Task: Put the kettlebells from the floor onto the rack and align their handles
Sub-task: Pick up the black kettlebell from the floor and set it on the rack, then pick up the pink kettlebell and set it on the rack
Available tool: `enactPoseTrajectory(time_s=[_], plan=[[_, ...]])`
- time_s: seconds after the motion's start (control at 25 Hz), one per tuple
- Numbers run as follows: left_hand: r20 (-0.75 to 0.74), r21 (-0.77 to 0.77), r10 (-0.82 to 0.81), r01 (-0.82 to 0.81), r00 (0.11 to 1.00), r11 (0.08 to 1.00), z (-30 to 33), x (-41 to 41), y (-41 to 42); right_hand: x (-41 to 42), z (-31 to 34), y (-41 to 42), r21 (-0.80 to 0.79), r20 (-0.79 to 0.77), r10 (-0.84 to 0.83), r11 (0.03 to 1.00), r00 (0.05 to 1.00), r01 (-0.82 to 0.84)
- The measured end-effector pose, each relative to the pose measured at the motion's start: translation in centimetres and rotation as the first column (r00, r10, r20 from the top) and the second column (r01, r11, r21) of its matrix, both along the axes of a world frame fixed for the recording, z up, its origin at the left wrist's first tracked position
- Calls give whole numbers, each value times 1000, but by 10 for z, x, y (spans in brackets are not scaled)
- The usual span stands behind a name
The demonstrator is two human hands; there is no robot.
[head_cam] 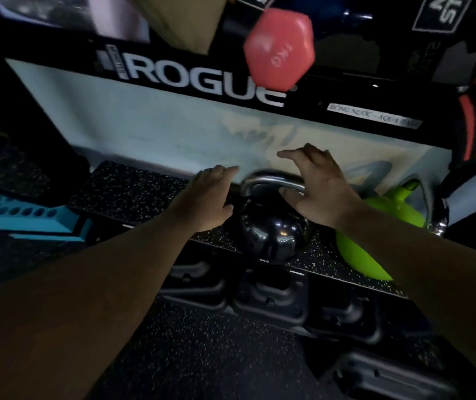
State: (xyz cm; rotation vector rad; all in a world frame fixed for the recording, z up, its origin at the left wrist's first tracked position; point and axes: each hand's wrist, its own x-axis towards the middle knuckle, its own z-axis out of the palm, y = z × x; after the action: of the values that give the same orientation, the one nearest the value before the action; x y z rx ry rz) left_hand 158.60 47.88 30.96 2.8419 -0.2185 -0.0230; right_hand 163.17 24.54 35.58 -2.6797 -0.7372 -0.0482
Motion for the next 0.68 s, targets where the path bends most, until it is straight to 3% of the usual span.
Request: enactPoseTrajectory(time_s=[0.16,0.32,0.52,0.68], plan=[[-62,57,133,-130,989,990,22,-68,38,-41,13,39,-36,-24,193,980,981,-193],[-169,119,324,-307,931,944,25,-185,79,-122,4,85,86,-165,358,933,919,-348],[-364,268,503,-429,784,863,4,-369,108,-262,-45,156,85,-330,615,775,716,-626],[-509,356,587,-467,629,809,-29,-548,116,-411,-88,202,112,-423,710,658,563,-745]])
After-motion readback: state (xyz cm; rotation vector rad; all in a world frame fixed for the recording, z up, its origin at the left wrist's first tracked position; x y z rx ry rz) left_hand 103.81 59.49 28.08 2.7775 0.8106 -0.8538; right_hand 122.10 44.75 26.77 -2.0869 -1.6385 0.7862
